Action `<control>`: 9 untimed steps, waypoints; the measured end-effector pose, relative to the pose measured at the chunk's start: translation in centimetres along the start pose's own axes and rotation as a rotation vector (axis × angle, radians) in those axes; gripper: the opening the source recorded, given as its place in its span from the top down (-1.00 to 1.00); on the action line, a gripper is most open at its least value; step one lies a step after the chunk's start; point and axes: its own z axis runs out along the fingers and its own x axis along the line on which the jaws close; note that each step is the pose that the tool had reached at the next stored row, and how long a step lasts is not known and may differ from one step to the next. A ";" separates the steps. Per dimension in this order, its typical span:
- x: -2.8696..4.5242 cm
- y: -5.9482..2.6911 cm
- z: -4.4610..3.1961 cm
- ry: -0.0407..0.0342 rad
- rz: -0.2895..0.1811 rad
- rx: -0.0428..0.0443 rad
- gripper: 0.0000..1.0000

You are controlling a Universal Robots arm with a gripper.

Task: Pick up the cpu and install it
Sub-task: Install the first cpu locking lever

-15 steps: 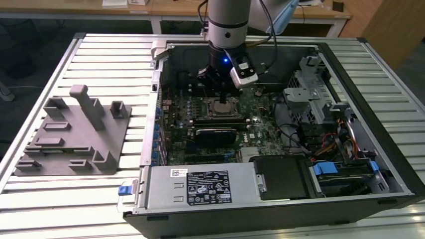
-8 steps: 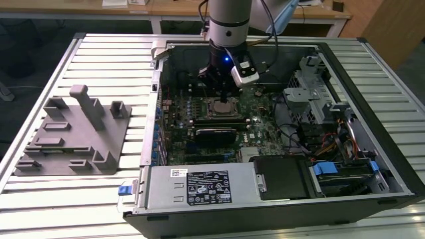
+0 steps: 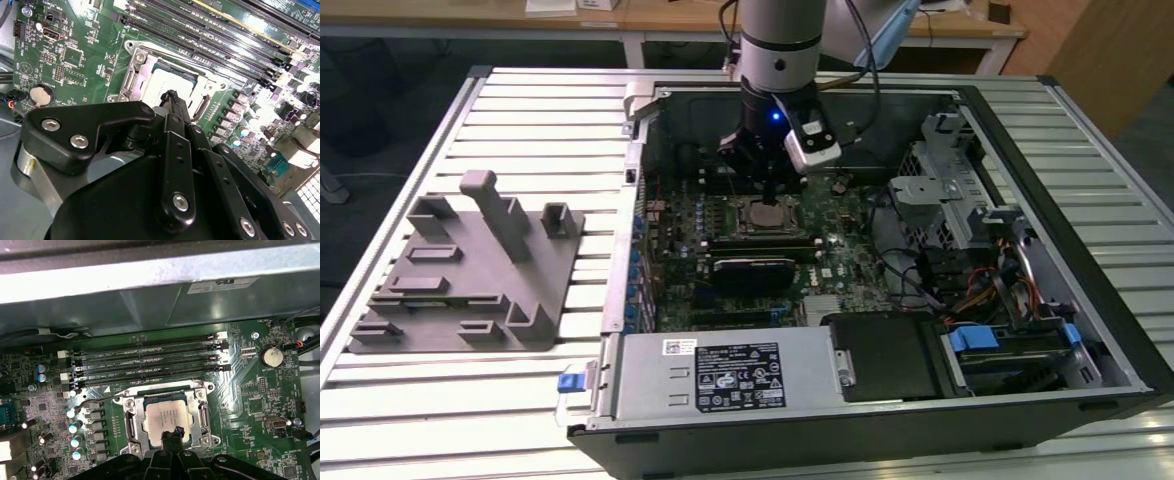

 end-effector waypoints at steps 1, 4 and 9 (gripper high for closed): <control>0.00 0.00 -0.01 -0.0001 0.000 0.0000 0.79; 0.00 0.00 -0.03 0.0000 0.000 0.0000 0.79; -0.01 0.00 -0.36 0.0000 0.000 0.0001 0.79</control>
